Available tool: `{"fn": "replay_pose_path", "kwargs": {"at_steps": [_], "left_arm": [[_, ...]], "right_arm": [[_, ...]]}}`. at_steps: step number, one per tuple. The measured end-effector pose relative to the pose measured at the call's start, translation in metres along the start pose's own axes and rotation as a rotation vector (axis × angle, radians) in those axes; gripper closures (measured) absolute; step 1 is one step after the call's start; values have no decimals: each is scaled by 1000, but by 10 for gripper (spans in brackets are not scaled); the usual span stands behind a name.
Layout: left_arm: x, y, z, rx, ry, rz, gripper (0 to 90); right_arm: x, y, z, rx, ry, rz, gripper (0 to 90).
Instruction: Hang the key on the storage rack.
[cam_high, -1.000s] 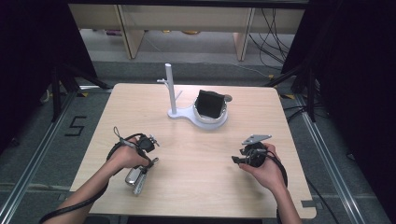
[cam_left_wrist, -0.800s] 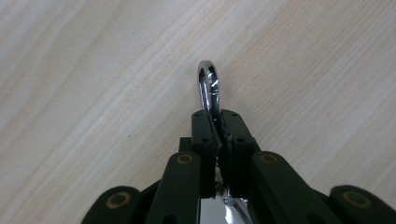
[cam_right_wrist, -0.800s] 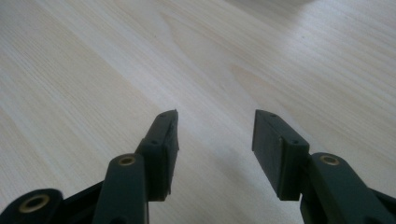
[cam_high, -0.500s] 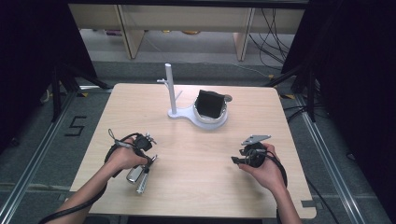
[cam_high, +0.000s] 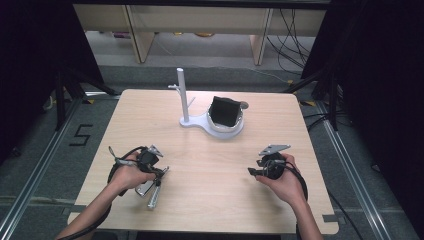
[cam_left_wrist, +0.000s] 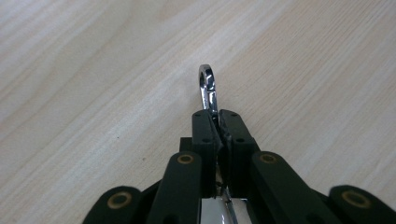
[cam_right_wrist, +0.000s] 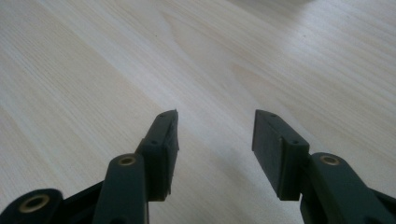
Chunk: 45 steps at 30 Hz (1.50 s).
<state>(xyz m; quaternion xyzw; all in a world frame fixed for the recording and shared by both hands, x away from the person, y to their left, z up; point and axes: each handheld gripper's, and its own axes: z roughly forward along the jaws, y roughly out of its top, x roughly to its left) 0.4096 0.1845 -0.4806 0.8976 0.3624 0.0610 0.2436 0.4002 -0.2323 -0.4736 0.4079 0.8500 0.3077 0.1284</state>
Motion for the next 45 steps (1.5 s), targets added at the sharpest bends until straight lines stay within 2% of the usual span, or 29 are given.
{"fn": "replay_pose_path", "kwargs": {"at_steps": [2,3,5,6,8,9,11,12,14,17,21,23,27,30,31,32,33,36,38,39,42,45], "left_arm": [[0,-2,-5,-29,6,8,849],[-1,-4,-6,-62,11,-9,849],[0,-6,-10,-93,20,-13,850],[-1,-8,-12,-139,23,-24,850],[0,-9,-16,-177,28,-32,850],[0,-10,-19,-222,38,-41,850],[1,-11,-23,-279,64,-46,849],[1,-12,-25,-310,73,-62,849],[2,-12,-29,-350,81,-59,850],[2,-11,-32,-438,113,-96,849],[2,-8,-36,-481,131,-99,850],[1,-7,-35,-518,131,-122,850],[2,-5,-36,-566,150,-143,850],[3,-4,-37,-603,155,-152,850],[3,-4,-37,-615,157,-157,850],[3,-4,-38,-620,165,-157,850],[3,-3,-38,-637,169,-161,850],[4,-2,-39,-657,182,-161,850],[5,-1,-40,-672,186,-159,850],[5,-1,-41,-675,197,-161,850],[7,2,-42,-706,202,-167,850],[8,4,-44,-738,227,-176,850]], "right_arm": [[0,0,0,-1,-1,4,518],[0,0,0,-2,-1,4,518],[1,0,1,-15,-8,8,518],[1,0,0,-9,-3,8,518],[0,0,0,-8,-3,-3,518],[0,0,0,-9,-3,-6,518],[0,0,0,-12,-5,-8,519],[1,1,-1,-8,-5,2,518],[1,1,-1,-10,-5,4,519],[2,0,0,-10,-7,4,519],[2,0,-1,-11,-4,3,519],[2,1,-2,-5,0,16,519],[0,0,0,-40,-14,7,522],[-1,0,-2,-41,-12,18,525],[-2,0,0,-77,-11,26,526],[-4,0,-2,-65,-11,-2,526],[-3,0,-3,-59,-19,32,526],[-4,-1,-4,-74,-28,28,527],[-4,-1,-5,-76,-26,46,526],[-7,-2,-3,-98,-32,22,525],[-7,-3,-4,-92,-40,40,522],[-7,-3,-5,-88,-35,58,520]]}}
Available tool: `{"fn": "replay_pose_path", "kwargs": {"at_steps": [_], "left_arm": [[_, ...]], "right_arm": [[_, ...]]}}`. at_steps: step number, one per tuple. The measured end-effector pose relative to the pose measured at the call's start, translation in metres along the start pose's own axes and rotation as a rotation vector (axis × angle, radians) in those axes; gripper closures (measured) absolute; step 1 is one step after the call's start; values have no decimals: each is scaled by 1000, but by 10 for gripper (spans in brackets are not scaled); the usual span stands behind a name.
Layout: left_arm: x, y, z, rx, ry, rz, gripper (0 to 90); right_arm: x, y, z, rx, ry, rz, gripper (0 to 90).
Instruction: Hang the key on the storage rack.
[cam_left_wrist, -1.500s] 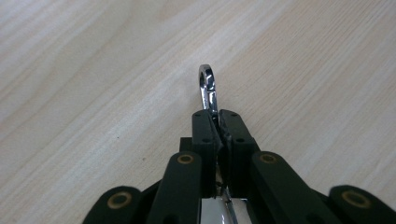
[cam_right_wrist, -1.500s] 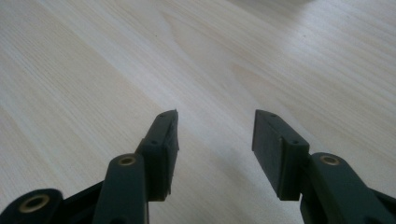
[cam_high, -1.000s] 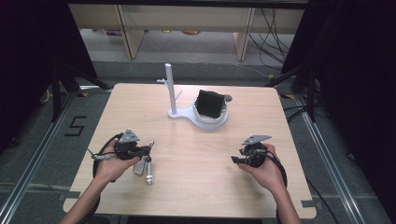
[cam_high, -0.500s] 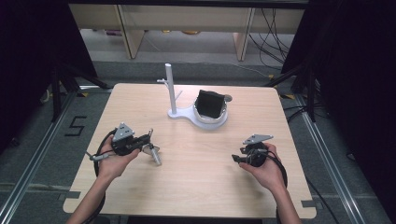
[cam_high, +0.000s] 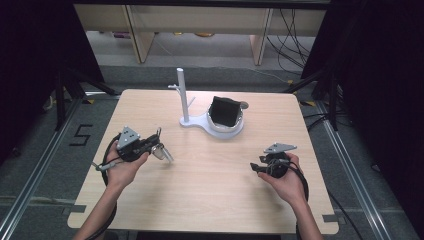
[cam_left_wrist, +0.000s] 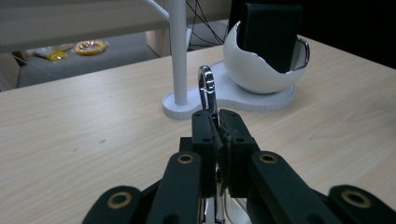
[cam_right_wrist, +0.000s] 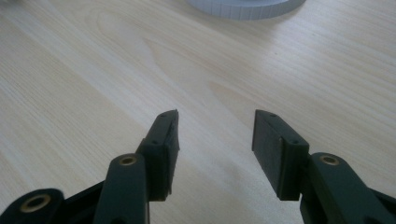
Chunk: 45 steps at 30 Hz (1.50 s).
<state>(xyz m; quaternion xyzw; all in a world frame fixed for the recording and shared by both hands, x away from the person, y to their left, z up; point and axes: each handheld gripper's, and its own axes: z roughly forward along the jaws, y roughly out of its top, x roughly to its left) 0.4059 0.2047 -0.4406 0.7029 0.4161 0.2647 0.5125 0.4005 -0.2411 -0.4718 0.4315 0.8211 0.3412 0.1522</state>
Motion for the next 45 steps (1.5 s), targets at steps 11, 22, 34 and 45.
{"fn": "replay_pose_path", "kwargs": {"at_steps": [11,22,34,45], "left_arm": [[-2,11,10,-77,46,-7,849],[-6,23,19,-115,63,8,849],[-3,37,28,-147,98,4,849],[2,58,48,-167,147,23,849]], "right_arm": [[1,2,-5,-5,-8,1,515],[3,2,-5,-8,-5,-17,511],[3,1,-4,-6,-6,-19,510],[4,2,-2,-2,11,-21,507]]}}
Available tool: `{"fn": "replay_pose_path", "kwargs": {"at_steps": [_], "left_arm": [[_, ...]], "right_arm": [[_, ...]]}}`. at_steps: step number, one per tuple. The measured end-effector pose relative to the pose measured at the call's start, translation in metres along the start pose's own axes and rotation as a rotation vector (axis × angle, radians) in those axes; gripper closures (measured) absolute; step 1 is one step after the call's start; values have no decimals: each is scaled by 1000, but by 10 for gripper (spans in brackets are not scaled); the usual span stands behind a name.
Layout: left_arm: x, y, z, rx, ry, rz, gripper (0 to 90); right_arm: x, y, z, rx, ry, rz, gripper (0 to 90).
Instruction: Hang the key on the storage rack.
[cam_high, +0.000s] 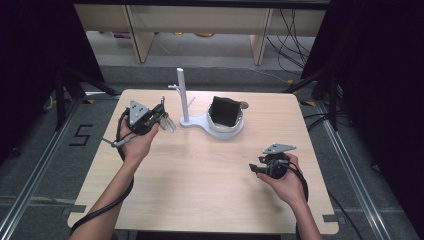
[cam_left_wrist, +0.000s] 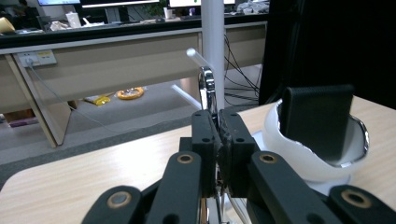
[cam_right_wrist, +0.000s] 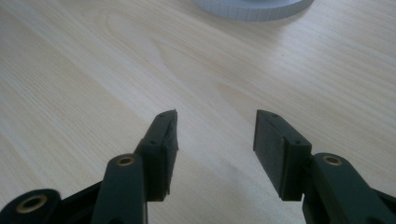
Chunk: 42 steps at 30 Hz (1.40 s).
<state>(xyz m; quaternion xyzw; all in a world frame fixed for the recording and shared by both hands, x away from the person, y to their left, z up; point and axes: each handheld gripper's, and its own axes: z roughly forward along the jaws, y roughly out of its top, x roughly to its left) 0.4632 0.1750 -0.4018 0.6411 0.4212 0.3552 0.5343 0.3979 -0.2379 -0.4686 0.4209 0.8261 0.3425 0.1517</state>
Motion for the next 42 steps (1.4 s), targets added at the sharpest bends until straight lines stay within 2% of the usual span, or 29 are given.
{"fn": "replay_pose_path", "kwargs": {"at_steps": [6,8,15,20,21,23,24,33,42], "left_arm": [[1,12,12,-6,22,18,849],[1,14,16,-3,30,23,849],[2,17,29,13,63,44,849],[0,18,36,16,71,60,849],[0,18,37,18,74,63,849],[0,18,39,22,77,65,848],[1,18,40,22,82,72,848],[-1,19,46,24,93,84,848],[-5,19,50,33,102,117,847]], "right_arm": [[0,0,0,4,-5,-3,505],[-1,-1,1,-9,-8,-25,505],[0,0,1,7,-3,-10,505],[0,-1,1,6,0,-9,504],[0,-1,2,-3,-4,-22,504],[1,-1,2,4,-2,-12,504],[0,-1,2,-2,-1,-23,504],[1,-1,2,13,6,-11,504],[1,-1,2,17,6,-8,503]]}}
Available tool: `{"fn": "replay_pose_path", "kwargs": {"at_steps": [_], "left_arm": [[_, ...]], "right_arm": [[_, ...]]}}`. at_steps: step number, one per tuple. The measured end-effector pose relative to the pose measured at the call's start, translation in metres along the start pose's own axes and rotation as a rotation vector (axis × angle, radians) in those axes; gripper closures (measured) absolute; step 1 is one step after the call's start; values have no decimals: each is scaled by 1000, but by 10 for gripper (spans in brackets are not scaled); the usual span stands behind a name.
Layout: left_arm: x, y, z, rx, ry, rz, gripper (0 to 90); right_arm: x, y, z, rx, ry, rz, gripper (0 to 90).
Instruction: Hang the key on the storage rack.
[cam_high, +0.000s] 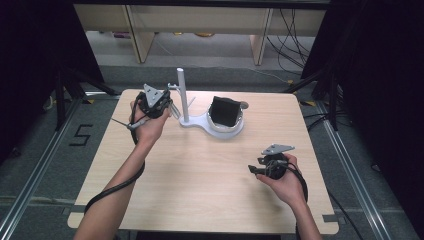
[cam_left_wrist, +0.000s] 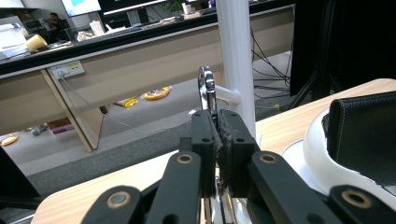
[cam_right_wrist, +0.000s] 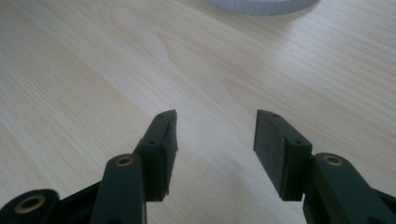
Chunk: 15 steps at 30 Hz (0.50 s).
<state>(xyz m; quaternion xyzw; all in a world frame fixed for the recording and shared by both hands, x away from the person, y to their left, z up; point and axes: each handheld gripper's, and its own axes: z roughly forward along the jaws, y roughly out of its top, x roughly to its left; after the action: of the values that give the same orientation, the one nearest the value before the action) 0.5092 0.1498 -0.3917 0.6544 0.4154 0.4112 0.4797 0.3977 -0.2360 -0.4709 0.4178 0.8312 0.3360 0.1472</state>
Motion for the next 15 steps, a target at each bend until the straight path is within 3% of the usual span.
{"fn": "replay_pose_path", "kwargs": {"at_steps": [10,15], "left_arm": [[-3,0,3,5,3,13,847],[-3,1,4,8,7,25,846]], "right_arm": [[-1,-1,1,1,0,-21,501],[0,-1,2,5,2,-6,501]]}}
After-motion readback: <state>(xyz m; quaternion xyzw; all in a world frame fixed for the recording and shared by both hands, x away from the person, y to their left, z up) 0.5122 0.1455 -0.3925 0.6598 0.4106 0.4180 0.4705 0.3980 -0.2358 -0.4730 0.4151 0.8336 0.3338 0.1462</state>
